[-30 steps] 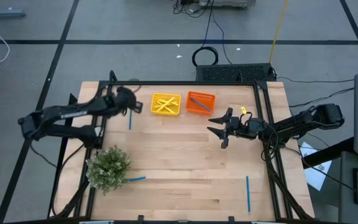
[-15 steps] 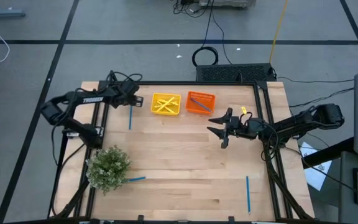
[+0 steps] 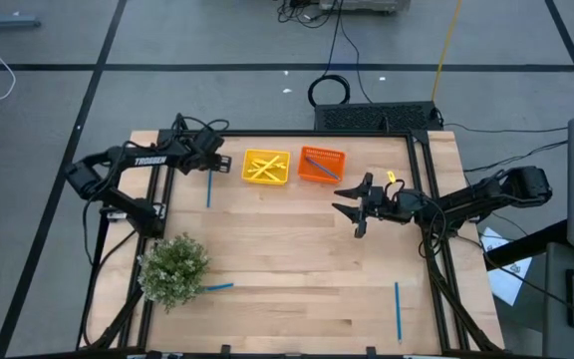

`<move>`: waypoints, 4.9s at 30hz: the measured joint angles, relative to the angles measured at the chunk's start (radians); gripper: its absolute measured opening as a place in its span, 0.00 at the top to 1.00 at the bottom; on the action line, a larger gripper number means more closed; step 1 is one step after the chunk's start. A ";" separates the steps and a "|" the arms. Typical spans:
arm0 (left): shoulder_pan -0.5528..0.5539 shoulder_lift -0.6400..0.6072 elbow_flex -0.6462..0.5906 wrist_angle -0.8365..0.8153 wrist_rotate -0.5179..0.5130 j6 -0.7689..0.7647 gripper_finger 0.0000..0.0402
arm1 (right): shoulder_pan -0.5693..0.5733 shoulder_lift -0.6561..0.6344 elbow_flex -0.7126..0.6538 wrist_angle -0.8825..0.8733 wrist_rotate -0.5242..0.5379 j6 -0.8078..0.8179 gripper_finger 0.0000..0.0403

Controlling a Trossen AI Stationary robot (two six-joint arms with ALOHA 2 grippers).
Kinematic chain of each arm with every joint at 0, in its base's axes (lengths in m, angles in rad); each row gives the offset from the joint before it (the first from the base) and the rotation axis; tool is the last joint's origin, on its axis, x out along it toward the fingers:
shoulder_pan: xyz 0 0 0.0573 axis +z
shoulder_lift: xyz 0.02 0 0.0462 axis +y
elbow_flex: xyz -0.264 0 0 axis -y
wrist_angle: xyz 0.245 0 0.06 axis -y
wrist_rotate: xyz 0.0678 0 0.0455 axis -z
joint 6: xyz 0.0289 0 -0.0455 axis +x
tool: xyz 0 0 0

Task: Sort pens & pencils
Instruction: Put the top left blue pencil into the orange bin

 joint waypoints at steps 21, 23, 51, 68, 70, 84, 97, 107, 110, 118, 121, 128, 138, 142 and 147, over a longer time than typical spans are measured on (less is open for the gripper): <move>-0.032 0.093 0.005 0.001 -0.042 0.024 0.65 | 0.000 0.000 0.000 0.000 0.000 0.019 0.59; -0.033 0.094 0.007 -0.013 -0.033 0.021 0.70 | 0.000 0.000 0.000 0.000 0.000 0.019 0.59; -0.032 -0.005 -0.001 -0.102 0.048 -0.021 0.84 | 0.000 0.000 0.000 -0.002 0.000 0.040 0.59; -0.032 -0.010 -0.043 -0.073 0.093 -0.015 0.84 | 0.000 0.000 0.000 -0.009 0.000 0.041 0.59; -0.032 -0.010 -0.043 -0.072 0.092 -0.015 0.84 | 0.000 0.000 0.000 -0.009 0.000 0.041 0.59; -0.036 -0.009 -0.043 -0.071 0.096 0.063 0.84 | 0.000 0.000 0.000 -0.016 0.000 0.041 0.59; -0.160 -0.142 -0.047 -0.087 0.205 0.743 0.84 | 0.000 0.000 0.000 -0.015 0.000 0.041 0.59; -0.210 -0.056 -0.045 0.048 0.125 1.054 0.84 | -0.002 0.000 0.000 -0.015 0.002 0.036 0.59; -0.191 -0.012 -0.028 0.050 0.130 1.097 0.84 | -0.003 0.000 0.000 -0.015 0.003 0.034 0.59; -0.177 0.029 0.003 0.082 0.190 1.145 0.84 | -0.009 0.000 0.000 -0.016 0.004 0.030 0.59; -0.186 0.028 0.003 0.072 0.190 1.145 0.85 | -0.009 0.000 0.000 -0.019 0.004 0.021 0.59; -0.198 0.026 0.003 0.128 0.115 1.224 0.85 | -0.009 0.000 0.000 -0.022 0.004 0.018 0.59; -0.175 0.056 0.005 0.243 0.156 1.169 0.93 | -0.009 0.000 0.000 -0.022 0.004 0.018 0.59; -0.175 0.096 0.005 0.226 0.143 1.146 0.98 | -0.009 0.000 0.000 -0.023 0.004 0.018 0.59; -0.178 0.120 0.005 0.232 0.136 1.124 0.99 | -0.009 0.000 0.000 -0.023 0.004 0.018 0.59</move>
